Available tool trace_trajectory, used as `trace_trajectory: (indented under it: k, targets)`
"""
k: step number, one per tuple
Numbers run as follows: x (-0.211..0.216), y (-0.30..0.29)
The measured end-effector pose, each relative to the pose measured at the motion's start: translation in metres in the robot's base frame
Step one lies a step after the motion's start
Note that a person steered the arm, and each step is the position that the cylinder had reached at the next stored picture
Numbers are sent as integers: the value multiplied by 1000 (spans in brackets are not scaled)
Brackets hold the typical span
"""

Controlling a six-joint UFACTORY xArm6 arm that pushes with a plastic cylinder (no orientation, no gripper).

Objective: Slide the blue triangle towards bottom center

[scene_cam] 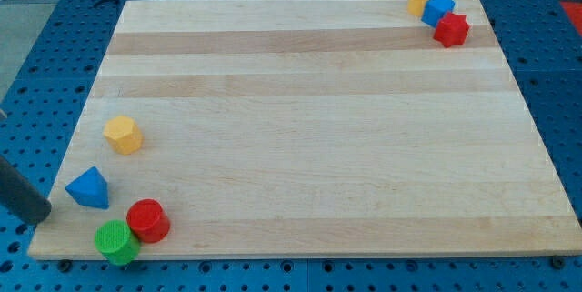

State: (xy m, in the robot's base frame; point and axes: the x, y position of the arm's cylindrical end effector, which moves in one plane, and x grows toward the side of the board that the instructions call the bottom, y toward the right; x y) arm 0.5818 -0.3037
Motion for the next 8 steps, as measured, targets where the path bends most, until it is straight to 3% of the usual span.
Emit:
trace_trajectory:
  k: [3, 5, 8]
  targets:
    - [-21, 29]
    - [-15, -1]
    - [-9, 23]
